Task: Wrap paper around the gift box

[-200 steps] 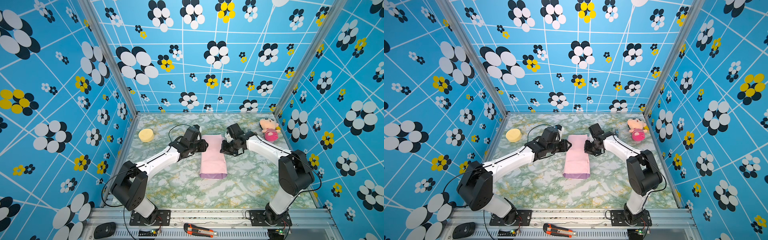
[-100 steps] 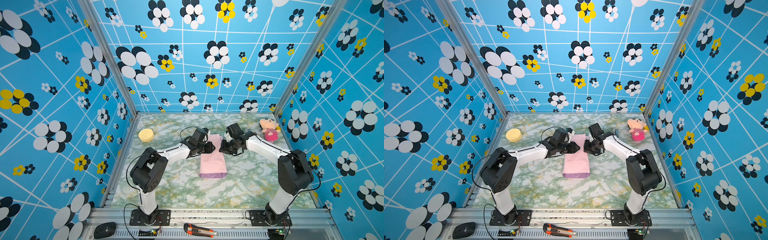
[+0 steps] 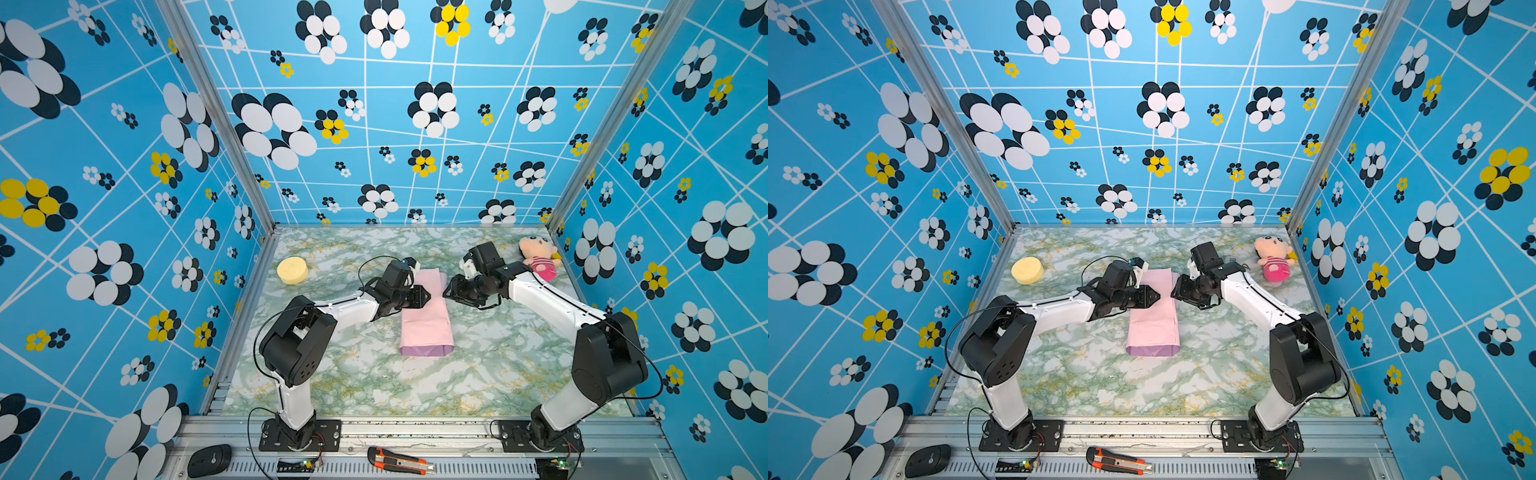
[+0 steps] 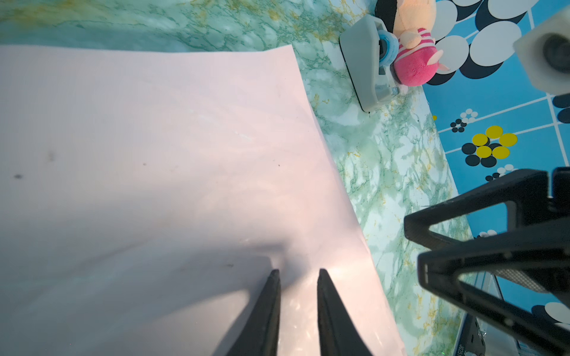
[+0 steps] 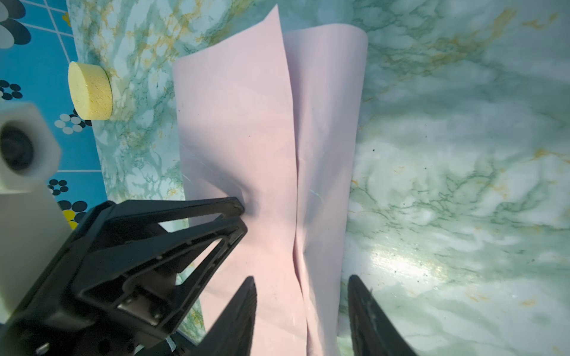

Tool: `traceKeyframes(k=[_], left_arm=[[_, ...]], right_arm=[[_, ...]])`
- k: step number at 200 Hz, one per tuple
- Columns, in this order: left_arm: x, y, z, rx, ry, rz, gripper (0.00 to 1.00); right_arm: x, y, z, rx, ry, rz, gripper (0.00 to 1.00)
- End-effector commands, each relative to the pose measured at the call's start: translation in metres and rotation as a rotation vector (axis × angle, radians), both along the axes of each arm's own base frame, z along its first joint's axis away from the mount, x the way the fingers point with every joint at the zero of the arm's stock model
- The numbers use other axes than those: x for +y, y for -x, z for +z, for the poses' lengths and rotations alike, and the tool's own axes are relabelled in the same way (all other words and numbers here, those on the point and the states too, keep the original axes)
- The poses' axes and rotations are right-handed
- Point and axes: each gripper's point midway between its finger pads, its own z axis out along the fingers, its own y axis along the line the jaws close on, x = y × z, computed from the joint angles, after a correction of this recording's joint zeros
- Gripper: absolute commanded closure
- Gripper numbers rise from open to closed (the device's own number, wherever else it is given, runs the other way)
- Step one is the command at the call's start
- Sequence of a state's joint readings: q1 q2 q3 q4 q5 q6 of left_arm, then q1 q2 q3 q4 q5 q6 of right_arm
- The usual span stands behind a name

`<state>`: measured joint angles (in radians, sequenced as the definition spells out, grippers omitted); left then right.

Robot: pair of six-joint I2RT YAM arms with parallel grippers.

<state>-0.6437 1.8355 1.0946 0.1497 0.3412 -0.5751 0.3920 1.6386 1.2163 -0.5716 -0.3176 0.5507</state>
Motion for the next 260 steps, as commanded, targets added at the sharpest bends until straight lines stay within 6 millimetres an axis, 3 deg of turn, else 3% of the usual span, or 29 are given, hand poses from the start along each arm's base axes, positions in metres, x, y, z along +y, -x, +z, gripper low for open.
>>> traceKeyframes(k=[1,34,81,134,162,166,183,197,215,235,252,260], left_arm=[[0.018,0.020,-0.044,0.104,-0.118,0.006,0.75],[0.019,0.021,-0.045,0.104,-0.125,0.003,0.75],[0.019,0.020,-0.043,0.098,-0.123,0.003,0.75],[0.018,0.019,-0.041,0.094,-0.121,0.000,0.75],[0.018,0.019,-0.042,0.093,-0.123,0.001,0.75],[0.018,0.019,-0.042,0.093,-0.124,0.001,0.75],[0.018,0.019,-0.042,0.093,-0.126,-0.002,0.75],[0.018,0.019,-0.043,0.094,-0.127,-0.002,0.75],[0.018,0.019,-0.043,0.094,-0.128,-0.001,0.76],[0.018,0.019,-0.044,0.095,-0.129,0.000,0.75],[0.019,0.019,-0.045,0.095,-0.131,0.000,0.75],[0.019,0.019,-0.045,0.096,-0.131,0.000,0.75]], right_arm=[[0.002,0.005,-0.007,0.028,0.004,0.039,0.52],[0.015,-0.004,-0.010,0.037,-0.015,0.071,0.52],[0.019,-0.030,-0.023,0.047,0.025,0.080,0.36],[0.023,-0.061,-0.035,0.050,0.073,0.068,0.35],[0.022,-0.065,-0.048,0.088,0.101,0.069,0.32],[0.025,-0.073,-0.039,0.061,0.088,0.069,0.32],[0.028,-0.074,-0.040,0.069,0.079,0.073,0.31],[0.030,-0.076,-0.040,0.066,0.070,0.074,0.37],[0.031,-0.079,-0.034,0.041,0.064,0.071,0.59],[0.031,-0.081,-0.022,0.008,0.059,0.068,0.69],[0.026,-0.082,-0.012,-0.018,0.068,0.058,0.67],[0.021,-0.082,-0.009,-0.020,0.074,0.048,0.54]])
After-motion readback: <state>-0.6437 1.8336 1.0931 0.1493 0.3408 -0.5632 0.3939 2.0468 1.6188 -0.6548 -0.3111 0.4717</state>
